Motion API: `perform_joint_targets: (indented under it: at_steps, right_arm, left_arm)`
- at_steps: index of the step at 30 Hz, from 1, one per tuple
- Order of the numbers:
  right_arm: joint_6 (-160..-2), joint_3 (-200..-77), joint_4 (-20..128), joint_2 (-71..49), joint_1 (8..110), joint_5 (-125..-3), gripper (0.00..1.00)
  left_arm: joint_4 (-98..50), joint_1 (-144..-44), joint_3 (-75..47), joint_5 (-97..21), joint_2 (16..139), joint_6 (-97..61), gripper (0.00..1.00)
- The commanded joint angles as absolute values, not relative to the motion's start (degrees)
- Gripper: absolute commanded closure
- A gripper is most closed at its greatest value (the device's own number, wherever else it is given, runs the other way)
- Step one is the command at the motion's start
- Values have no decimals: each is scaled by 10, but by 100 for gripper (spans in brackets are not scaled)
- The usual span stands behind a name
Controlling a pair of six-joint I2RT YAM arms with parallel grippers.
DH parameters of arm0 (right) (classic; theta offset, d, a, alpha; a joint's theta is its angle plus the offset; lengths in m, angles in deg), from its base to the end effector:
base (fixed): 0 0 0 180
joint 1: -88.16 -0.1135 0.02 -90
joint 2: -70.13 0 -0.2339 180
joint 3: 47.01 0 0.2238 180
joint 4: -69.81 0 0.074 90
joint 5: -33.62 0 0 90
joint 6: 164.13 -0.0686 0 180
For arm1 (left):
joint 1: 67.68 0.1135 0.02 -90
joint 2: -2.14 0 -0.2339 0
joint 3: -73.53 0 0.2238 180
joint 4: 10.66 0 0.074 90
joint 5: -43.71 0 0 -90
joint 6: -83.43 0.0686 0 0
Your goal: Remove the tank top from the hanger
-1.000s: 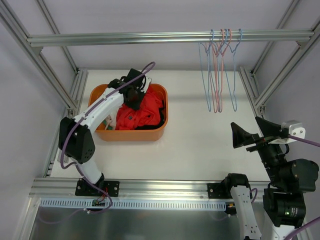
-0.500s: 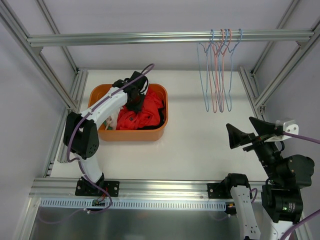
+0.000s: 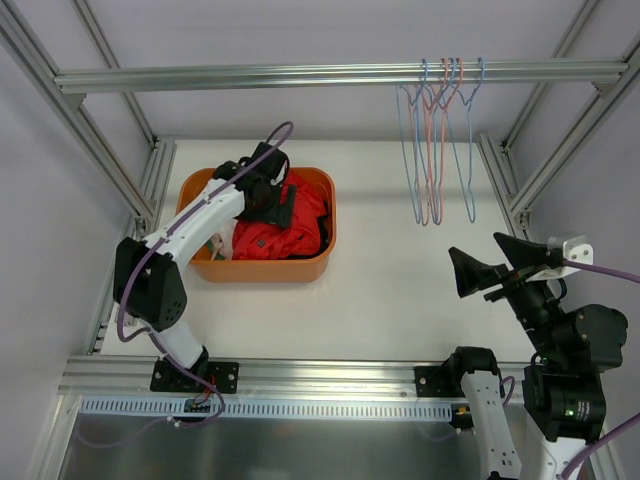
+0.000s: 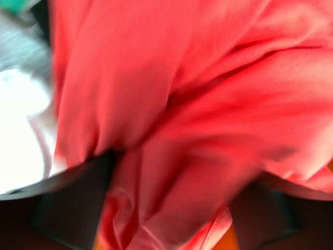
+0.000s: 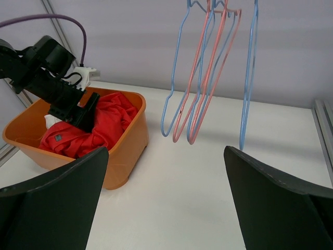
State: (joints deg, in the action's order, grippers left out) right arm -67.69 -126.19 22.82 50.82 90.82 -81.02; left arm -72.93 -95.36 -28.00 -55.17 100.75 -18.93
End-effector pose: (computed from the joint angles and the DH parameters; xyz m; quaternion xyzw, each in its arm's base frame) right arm 0.0458 0.0265 0.4148 -0.1868 0.6031 0.0720 0.7721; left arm 0.3156 -0.1536 0.2342 0.1079 0.9557 -0.0201 0.2731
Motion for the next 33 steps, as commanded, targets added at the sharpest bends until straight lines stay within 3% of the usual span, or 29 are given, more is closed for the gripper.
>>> perform_joint_targets:
  at_steps: [1, 2, 3, 11, 16, 24, 29, 33]
  right_arm:
    - [-682, -1275, 259, 500, 911, -821, 0]
    - [-682, -1275, 260, 501, 911, -821, 1]
    - [-680, -1275, 260, 498, 911, -820, 0]
    - [-659, -1320, 206, 437, 900, -770, 0]
    - [-642, -1399, 75, 341, 864, -651, 0]
    - [-595, -1359, 16, 366, 821, -532, 1]
    - [-585, -1349, -11, 389, 764, -434, 1]
    - [-595, -1331, -12, 409, 758, -456, 1]
  left_arm:
    - [-758, -952, -298, -570, 929, -218, 14]
    - [-758, -951, -300, -570, 917, -220, 11]
    - [-759, -952, -301, -573, 895, -220, 1]
    - [-758, -951, -296, -668, 763, -257, 1]
    - [-760, -948, -261, -765, 655, -298, 1]
    - [-762, -941, -148, -792, 504, -288, 1]
    - [-760, -941, -97, -751, 445, -271, 1]
    - [-757, -941, -65, -776, 408, -262, 1]
